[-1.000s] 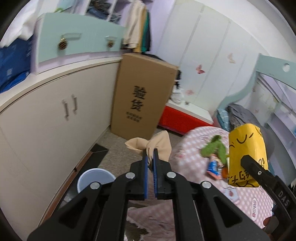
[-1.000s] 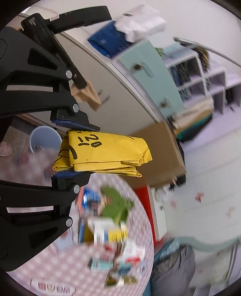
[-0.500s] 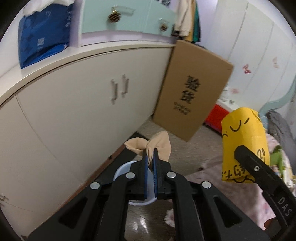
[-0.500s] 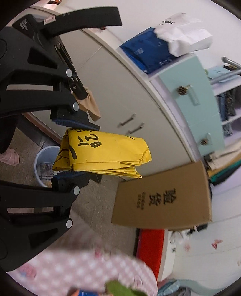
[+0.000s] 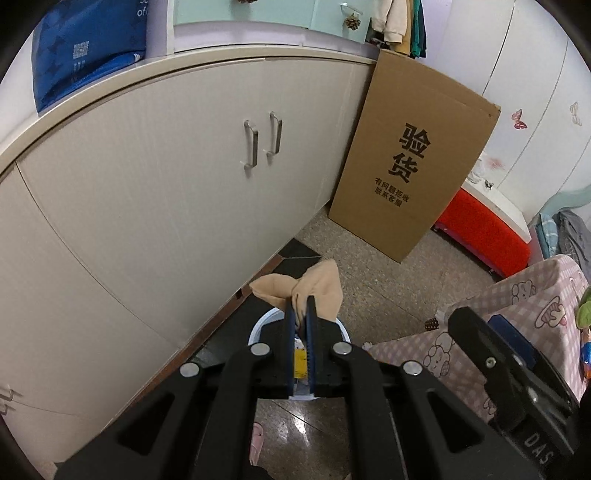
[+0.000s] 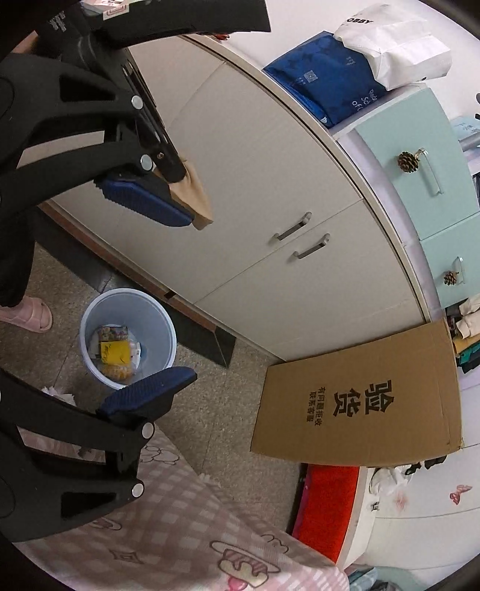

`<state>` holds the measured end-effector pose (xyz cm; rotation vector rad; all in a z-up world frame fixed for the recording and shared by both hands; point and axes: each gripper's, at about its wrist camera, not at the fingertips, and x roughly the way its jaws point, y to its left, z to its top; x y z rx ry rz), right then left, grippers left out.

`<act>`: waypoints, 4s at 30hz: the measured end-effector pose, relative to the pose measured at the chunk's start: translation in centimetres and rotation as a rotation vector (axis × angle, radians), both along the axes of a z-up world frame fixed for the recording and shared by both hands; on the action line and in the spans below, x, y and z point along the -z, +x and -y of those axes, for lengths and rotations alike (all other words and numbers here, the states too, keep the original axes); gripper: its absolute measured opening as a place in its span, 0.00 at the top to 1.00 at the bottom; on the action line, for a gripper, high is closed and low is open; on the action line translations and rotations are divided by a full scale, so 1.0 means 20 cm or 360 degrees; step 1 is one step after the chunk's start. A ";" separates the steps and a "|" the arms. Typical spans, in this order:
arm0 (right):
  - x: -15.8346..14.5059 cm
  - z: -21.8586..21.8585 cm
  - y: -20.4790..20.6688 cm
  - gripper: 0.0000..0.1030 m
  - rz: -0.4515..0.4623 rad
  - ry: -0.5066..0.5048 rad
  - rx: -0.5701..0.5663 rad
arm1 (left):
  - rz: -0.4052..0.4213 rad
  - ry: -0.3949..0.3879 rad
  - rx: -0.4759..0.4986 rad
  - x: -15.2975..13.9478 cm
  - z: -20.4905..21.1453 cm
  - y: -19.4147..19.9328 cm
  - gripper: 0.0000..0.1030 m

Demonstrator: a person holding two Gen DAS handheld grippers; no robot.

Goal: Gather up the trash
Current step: 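Open both tools over the wastebasket to drop the paper and packaging, then move both open tools back toward the table, then grasp the red-white snack wrapper with the left tool while the right tool grasps the yellow-white carton, then carry the wrapper and carton with both tools over the wastebasket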

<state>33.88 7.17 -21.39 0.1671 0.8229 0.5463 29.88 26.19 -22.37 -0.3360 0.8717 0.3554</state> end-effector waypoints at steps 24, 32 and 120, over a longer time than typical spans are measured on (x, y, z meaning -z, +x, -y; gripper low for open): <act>-0.09 0.21 0.01 0.21 0.0143 0.0062 0.0183 | 0.0004 0.0005 0.0079 -0.02 0.14 0.14 0.95; -0.05 0.23 0.05 0.21 0.0109 0.0046 0.0213 | -0.0098 -0.0059 0.0013 0.11 0.12 0.23 0.31; -0.42 1.68 -0.47 0.68 0.0175 0.0163 0.0840 | 0.0168 -0.0141 0.1060 -0.35 1.60 0.00 0.90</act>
